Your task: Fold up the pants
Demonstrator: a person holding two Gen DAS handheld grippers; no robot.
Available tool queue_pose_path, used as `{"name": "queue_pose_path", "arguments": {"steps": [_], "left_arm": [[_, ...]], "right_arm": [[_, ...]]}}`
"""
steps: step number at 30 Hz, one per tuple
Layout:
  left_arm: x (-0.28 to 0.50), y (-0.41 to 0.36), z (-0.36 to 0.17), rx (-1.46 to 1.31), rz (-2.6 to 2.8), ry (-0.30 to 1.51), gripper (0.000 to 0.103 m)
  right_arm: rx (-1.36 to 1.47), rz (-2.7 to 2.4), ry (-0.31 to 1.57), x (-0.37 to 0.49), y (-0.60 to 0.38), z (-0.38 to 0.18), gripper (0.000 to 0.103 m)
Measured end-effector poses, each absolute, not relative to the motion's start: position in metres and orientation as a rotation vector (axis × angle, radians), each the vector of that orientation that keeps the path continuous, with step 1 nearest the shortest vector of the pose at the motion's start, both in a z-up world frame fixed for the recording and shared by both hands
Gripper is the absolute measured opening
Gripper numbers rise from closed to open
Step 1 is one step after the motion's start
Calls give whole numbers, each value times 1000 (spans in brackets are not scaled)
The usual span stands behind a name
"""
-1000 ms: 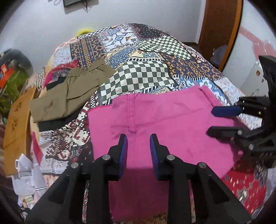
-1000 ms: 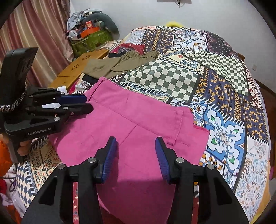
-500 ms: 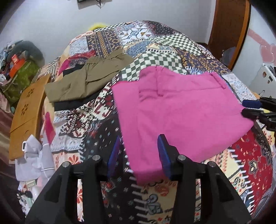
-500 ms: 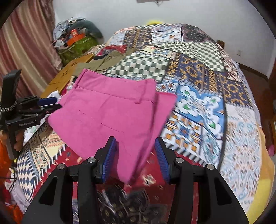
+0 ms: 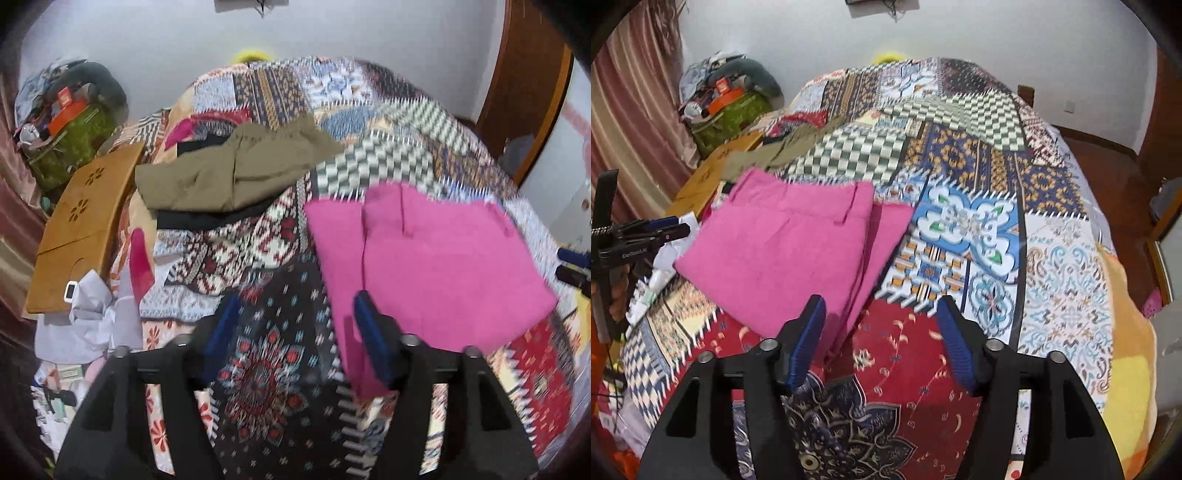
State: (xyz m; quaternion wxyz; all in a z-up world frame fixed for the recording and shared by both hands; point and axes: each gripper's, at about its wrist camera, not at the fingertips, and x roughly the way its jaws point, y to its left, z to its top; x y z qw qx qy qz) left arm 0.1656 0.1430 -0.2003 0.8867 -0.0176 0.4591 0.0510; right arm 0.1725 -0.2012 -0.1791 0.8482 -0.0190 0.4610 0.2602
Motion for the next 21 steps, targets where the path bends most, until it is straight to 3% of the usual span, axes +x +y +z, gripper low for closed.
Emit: {"name": "queue_pose_path", "arguments": {"steps": [4, 21], "left_arm": [[183, 138, -196, -79, 59, 945, 80], [239, 135, -243, -290, -89, 1107, 81]], "right_arm": [[-14, 551, 941, 179, -194, -173, 76], [102, 629, 1092, 222, -174, -220, 76]]}}
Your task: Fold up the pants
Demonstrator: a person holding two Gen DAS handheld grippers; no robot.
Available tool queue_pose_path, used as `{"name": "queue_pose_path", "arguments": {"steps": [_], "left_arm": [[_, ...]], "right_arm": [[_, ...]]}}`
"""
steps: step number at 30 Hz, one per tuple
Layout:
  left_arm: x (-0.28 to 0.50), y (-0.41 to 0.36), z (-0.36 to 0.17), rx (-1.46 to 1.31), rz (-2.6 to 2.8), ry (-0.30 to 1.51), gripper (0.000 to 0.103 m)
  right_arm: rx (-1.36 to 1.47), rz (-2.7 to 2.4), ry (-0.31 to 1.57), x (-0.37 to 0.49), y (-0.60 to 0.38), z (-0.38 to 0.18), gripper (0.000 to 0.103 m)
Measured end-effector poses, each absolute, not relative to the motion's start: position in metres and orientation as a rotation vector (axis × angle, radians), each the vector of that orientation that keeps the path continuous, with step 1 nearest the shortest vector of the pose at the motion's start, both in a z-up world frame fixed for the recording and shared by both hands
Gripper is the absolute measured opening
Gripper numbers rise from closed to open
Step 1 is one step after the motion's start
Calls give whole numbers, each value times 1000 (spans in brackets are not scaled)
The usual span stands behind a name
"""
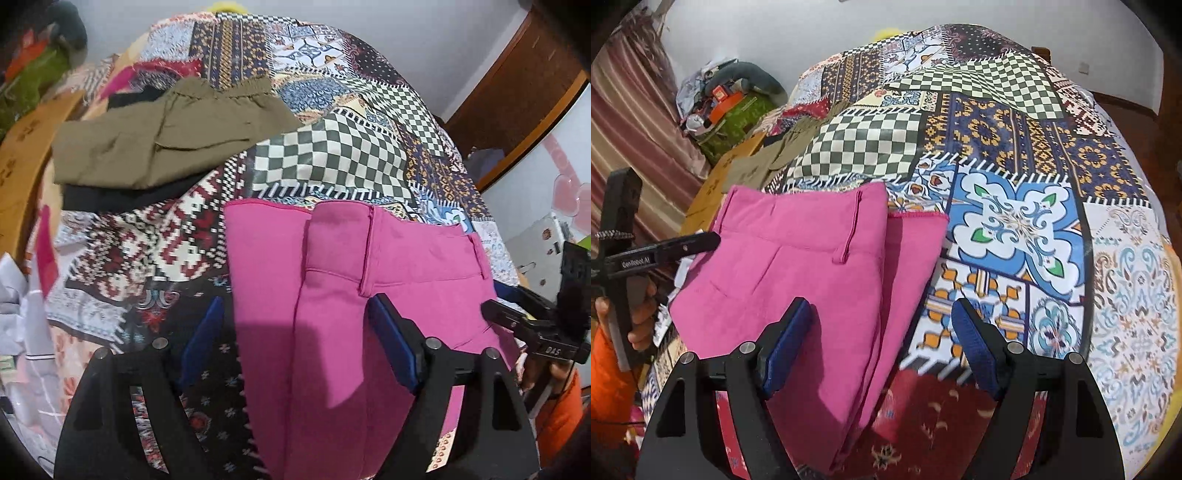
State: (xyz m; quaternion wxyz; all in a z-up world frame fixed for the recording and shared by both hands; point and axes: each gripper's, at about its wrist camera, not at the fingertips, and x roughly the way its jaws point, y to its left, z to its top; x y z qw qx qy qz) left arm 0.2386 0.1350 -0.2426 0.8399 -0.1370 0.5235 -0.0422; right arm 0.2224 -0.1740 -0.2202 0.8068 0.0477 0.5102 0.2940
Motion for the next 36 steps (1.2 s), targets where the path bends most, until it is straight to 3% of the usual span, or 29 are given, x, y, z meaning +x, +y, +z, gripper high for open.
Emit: {"name": "queue_pose_path", "arguments": {"steps": [2, 8, 10, 12, 16, 21, 36], "left_arm": [[243, 137, -246, -337, -125, 1116, 75], [249, 132, -244, -372, -183, 1105, 52], [249, 126, -238, -347, -181, 1097, 44], [250, 123, -234, -319, -167, 1086, 35], [247, 116, -219, -257, -153, 1054, 28], [239, 112, -195, -193, -135, 989, 22], [243, 157, -111, -106, -31, 784, 21]], "right_arm": [[113, 640, 1095, 225, -173, -221, 75], [126, 678, 1091, 231, -167, -219, 54], [132, 694, 1081, 231, -165, -219, 39], [126, 698, 1077, 234, -162, -218, 33], [103, 686, 1032, 236, -159, -209, 18], [94, 700, 967, 236, -154, -187, 12], [59, 763, 758, 257, -100, -109, 11]]}}
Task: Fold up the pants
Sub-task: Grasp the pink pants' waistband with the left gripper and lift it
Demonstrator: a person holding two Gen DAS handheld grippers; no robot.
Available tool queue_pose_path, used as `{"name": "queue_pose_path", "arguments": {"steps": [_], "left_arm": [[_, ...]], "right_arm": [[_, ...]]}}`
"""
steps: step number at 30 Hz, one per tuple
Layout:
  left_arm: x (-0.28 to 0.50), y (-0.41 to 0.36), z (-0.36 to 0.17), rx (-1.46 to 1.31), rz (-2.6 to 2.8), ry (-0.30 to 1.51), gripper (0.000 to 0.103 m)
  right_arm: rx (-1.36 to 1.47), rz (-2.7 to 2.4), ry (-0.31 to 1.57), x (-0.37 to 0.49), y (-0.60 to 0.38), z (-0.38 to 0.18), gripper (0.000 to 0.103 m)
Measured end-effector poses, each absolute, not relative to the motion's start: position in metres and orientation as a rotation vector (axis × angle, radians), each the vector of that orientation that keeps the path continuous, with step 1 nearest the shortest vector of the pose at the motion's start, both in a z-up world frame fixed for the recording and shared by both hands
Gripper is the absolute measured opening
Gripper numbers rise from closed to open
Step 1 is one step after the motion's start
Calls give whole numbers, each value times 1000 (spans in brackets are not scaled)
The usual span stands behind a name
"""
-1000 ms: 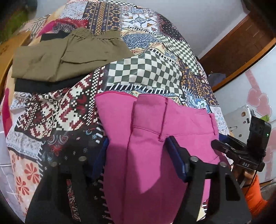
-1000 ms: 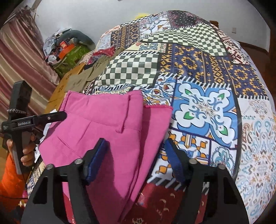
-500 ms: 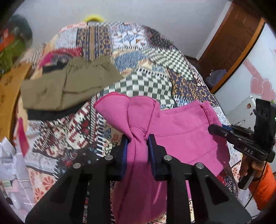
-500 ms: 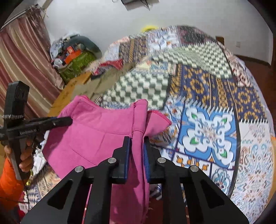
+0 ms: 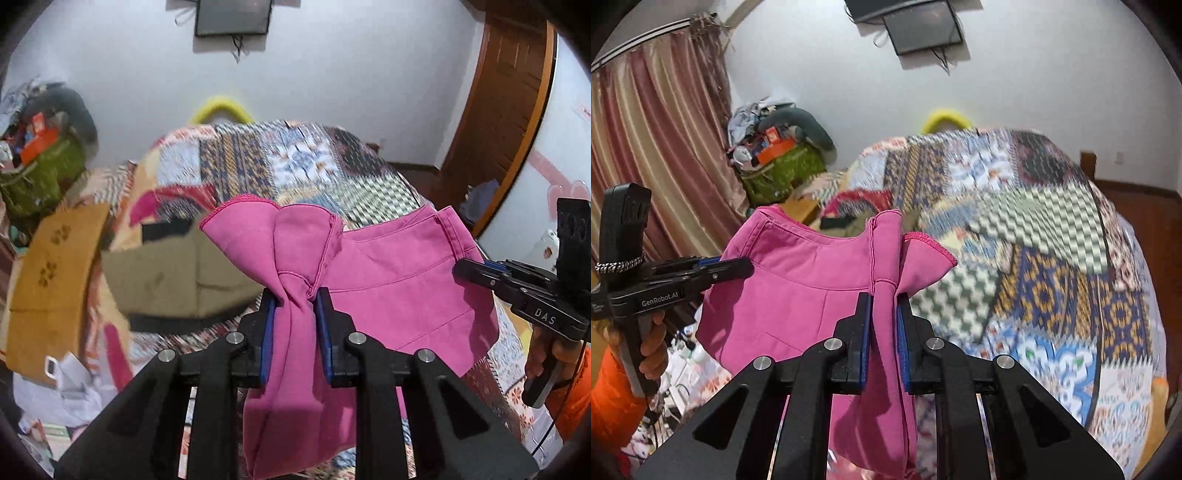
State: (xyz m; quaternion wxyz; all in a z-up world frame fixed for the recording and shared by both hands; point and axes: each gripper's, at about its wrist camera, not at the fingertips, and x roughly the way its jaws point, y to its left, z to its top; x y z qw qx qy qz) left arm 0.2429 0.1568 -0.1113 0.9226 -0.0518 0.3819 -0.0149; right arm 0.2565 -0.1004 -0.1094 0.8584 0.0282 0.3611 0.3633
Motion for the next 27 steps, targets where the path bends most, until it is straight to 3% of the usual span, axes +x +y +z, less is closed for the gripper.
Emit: {"name": "queue_pose_path", "arguments": {"steps": [12, 27], "left_arm": [[288, 228, -91, -105, 80, 716, 21], [375, 310, -192, -97, 193, 864, 21]], "right_arm": [[53, 811, 666, 308, -29, -82, 11], [-12, 816, 798, 381, 68, -153, 11]]}}
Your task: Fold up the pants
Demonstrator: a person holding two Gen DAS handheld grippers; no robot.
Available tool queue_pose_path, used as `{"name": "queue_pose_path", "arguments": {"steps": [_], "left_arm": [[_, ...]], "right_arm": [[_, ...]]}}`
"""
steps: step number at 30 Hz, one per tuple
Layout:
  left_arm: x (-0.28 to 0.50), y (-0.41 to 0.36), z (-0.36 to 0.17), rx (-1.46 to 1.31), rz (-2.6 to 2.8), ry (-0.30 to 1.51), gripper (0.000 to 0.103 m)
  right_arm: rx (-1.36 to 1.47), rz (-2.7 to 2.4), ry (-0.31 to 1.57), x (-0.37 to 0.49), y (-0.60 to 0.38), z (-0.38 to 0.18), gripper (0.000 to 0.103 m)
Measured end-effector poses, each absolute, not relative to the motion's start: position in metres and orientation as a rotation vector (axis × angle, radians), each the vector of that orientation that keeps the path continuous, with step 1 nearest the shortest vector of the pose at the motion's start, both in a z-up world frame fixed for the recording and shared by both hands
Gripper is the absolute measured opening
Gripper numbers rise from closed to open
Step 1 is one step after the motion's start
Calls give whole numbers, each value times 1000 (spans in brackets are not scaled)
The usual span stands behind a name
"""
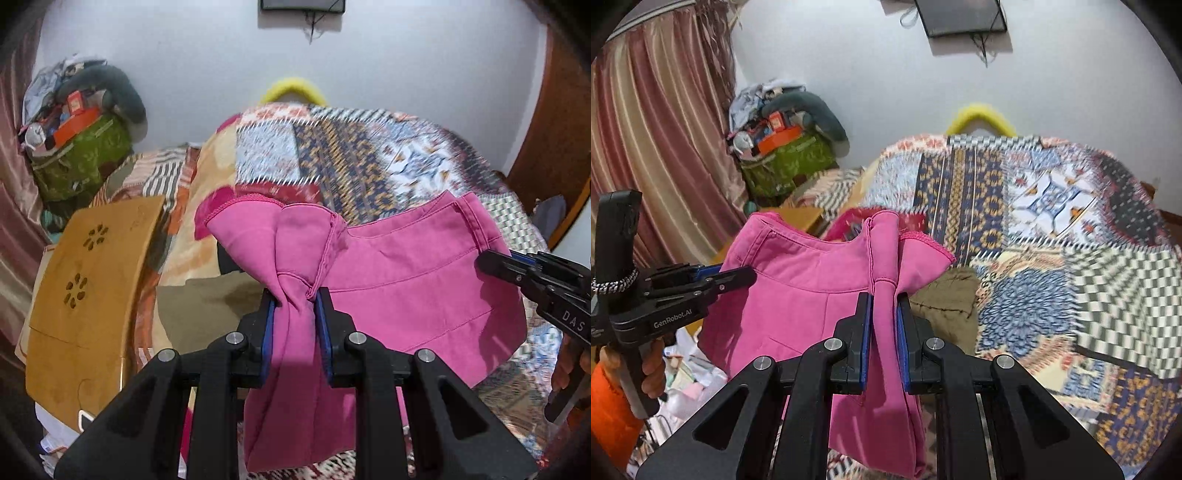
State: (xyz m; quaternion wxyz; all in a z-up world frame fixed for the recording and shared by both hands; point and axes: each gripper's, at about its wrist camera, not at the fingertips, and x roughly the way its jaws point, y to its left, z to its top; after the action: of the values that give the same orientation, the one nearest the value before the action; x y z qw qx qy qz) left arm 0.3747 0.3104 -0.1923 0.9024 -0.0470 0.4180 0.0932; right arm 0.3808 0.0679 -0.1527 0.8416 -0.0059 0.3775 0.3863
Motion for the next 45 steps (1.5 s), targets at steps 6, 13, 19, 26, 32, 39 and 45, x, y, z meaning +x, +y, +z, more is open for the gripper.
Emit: {"name": "queue_pose_path", "arguments": {"steps": [6, 13, 19, 26, 32, 39, 45], "left_arm": [[407, 328, -239, -108, 196, 937, 21], [427, 339, -282, -118, 240, 1012, 33], [417, 343, -277, -85, 274, 1024, 44], [373, 338, -240, -86, 288, 1007, 44], [318, 311, -167, -88, 266, 876, 44], [231, 252, -68, -35, 234, 654, 44], [146, 204, -7, -19, 202, 464, 44]], "right_arm": [[-78, 783, 857, 404, 93, -197, 11], [-133, 741, 920, 418, 103, -225, 12], [-214, 693, 924, 411, 93, -230, 18], [-171, 695, 960, 388, 65, -214, 37], [-138, 733, 839, 345, 43, -153, 37], [-79, 776, 623, 273, 10, -61, 37], [-35, 817, 440, 199, -15, 1, 37]]}}
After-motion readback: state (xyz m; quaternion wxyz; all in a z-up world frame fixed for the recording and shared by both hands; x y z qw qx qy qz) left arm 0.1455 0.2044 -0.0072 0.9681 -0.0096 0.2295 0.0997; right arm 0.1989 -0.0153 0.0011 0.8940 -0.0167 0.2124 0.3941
